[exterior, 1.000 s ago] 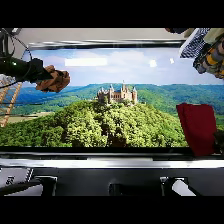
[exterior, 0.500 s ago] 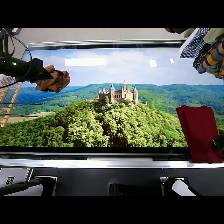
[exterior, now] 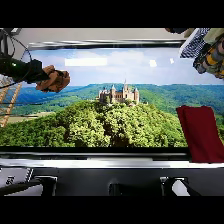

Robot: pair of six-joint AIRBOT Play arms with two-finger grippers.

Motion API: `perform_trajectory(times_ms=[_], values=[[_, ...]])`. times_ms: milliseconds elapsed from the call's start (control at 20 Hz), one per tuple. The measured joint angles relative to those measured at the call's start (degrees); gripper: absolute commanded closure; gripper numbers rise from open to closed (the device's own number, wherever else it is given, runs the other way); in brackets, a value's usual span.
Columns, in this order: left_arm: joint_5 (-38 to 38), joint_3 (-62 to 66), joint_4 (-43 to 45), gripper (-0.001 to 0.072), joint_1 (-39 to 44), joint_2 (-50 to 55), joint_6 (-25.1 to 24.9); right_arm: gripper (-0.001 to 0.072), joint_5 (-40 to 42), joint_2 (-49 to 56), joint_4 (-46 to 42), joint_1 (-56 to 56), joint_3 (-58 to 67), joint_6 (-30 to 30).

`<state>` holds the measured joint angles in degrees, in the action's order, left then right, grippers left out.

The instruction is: Fold the clothes and pants, and hang the long-sleeved shirts on hangers.

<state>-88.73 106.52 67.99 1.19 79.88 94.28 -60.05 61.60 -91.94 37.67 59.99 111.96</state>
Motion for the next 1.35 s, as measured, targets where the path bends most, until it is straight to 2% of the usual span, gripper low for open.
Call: perform_trajectory(times_ms=[150,250,300,350,650,1350], values=[[0.5,-1.95,3.02,0.0691,-0.02,-0.79,-1.79,0.0601,1.25,-0.55,8.76,-10.01,3.54,-10.29],[2.21,-6.12,4.09,0.0691,-0.02,-2.86,-3.15,0.0604,0.52,-0.72,11.85,-18.95,4.55,-14.34],[3.34,-8.81,4.44,0.0691,-0.02,-4.37,-3.78,0.0608,0.04,-0.76,12.85,-23.8,4.85,-15.69],[4.98,-11.89,4.72,0.0691,0.0,-6.16,-4.33,0.0678,-0.35,-0.81,13.62,-28.11,5.07,-16.57],[9.53,-21.75,5.7,0.069,-0.02,-12.31,-5.64,0.0677,-1.31,-0.87,15.39,-47.01,5.55,-18.47],[10.25,-23.52,5.88,0.069,0.0,-13.2,-4.94,0.0678,-3.08,-0.87,14.4,-51.56,5.57,-18.82]])
